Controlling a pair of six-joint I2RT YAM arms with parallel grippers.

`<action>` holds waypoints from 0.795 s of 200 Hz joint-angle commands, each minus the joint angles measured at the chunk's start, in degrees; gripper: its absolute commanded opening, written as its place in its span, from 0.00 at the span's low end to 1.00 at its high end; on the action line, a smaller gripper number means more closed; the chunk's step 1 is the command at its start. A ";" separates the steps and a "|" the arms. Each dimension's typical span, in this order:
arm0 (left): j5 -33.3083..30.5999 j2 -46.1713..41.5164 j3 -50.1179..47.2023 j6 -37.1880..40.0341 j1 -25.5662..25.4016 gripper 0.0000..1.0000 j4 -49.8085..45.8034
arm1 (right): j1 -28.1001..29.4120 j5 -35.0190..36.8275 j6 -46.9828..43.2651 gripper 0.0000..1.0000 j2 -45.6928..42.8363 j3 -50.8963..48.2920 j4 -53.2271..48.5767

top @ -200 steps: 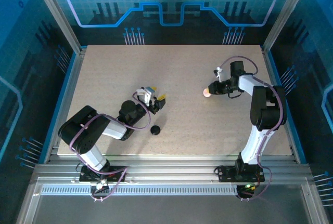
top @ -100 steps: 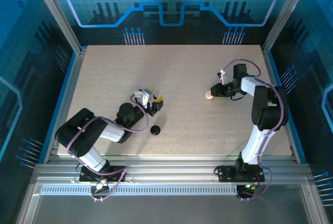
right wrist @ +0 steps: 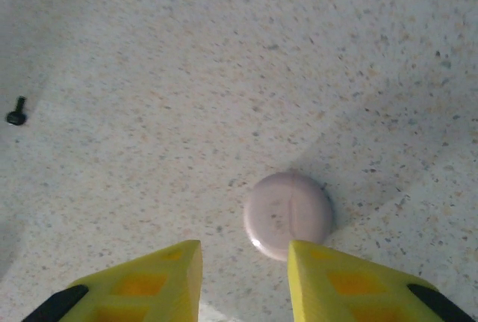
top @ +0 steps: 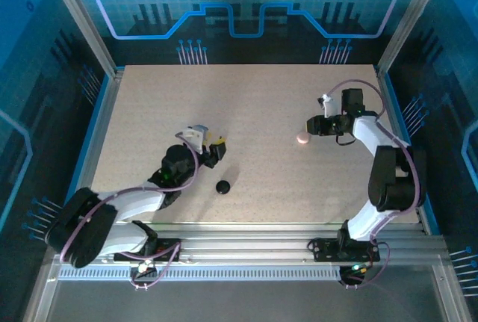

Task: Insert the wireless bluetooth earbuds into the charging case

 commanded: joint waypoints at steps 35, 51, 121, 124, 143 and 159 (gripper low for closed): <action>0.71 -6.01 14.87 -15.47 -3.29 0.60 -53.82 | 13.02 6.09 2.12 0.39 -17.38 -5.08 5.76; 1.91 -3.24 19.42 -15.50 -5.32 0.61 -64.24 | 14.84 4.36 2.53 0.40 -21.70 -7.55 9.60; 2.78 19.30 37.30 -24.14 -11.65 0.63 -89.67 | 15.89 6.96 7.61 0.49 -39.20 -15.55 13.45; 2.94 20.03 37.75 -24.20 -11.82 0.63 -89.87 | 15.89 7.79 7.96 0.50 -40.21 -16.01 13.48; 2.78 24.06 39.83 -24.09 -12.80 0.63 -91.22 | 15.80 13.75 10.97 0.60 -44.76 -18.22 12.75; 2.42 26.31 41.13 -24.19 -12.86 0.63 -92.03 | 15.71 15.97 11.73 0.71 -47.95 -20.06 11.80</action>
